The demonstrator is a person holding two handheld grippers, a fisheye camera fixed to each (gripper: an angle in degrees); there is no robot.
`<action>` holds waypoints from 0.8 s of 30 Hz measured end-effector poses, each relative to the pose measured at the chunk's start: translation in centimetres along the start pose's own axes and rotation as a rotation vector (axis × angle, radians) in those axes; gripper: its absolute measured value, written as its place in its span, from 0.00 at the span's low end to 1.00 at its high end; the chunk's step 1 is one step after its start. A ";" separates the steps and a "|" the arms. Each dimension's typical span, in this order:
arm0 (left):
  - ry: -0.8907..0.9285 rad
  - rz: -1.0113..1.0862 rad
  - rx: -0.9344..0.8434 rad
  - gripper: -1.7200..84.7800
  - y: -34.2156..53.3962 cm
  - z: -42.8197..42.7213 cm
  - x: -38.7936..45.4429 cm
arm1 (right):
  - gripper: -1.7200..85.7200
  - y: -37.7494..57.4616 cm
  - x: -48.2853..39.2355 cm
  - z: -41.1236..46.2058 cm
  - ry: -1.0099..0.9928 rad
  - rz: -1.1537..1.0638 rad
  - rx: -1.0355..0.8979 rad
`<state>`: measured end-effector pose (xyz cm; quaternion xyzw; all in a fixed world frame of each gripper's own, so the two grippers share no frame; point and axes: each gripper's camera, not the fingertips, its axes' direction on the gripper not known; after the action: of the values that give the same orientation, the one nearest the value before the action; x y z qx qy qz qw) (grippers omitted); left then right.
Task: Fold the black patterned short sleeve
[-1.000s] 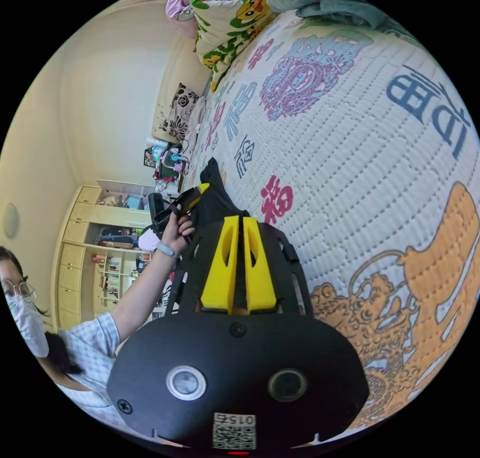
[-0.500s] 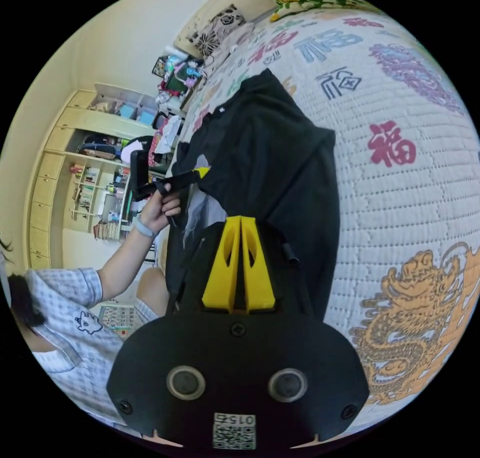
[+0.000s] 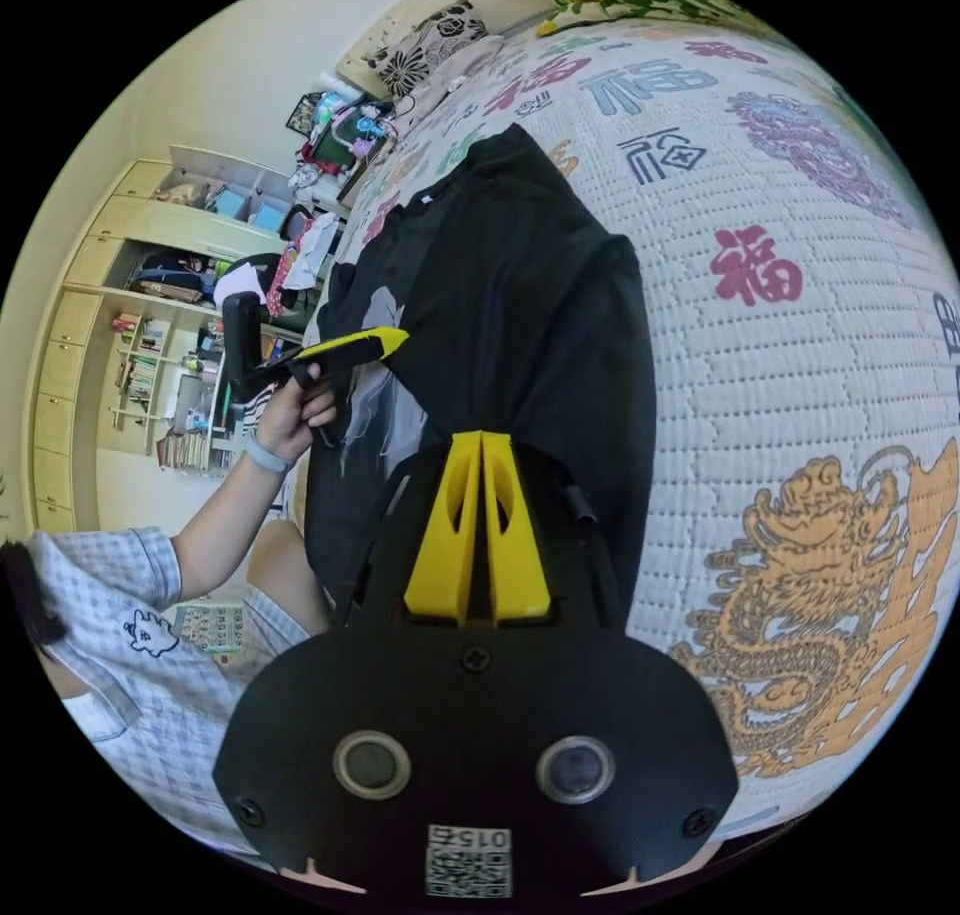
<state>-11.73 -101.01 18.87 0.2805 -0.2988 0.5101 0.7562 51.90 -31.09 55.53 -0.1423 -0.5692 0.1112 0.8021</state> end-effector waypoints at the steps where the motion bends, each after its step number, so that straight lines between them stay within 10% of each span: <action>1: 0.015 -0.019 0.004 0.05 0.3 -1.0 0.0 | 0.01 0.4 0.7 0.8 0.002 0.003 -0.008; 14: -0.171 -0.643 0.590 0.13 15.7 -25.9 -11.3 | 0.03 -5.1 -4.5 14.0 0.031 -0.322 -0.072; 21: 0.134 -0.686 0.557 0.07 14.6 -27.7 -16.6 | 0.02 -9.5 -10.6 26.9 0.069 -0.449 -0.152; 24: 0.064 -0.390 0.568 0.07 13.3 -29.4 -10.9 | 0.03 -11.1 -11.4 31.3 0.088 -0.494 -0.138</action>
<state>-22.63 -81.83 -7.10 0.5156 -0.0618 0.4275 0.7400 18.77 -42.13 59.18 -0.0582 -0.5574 -0.1337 0.8173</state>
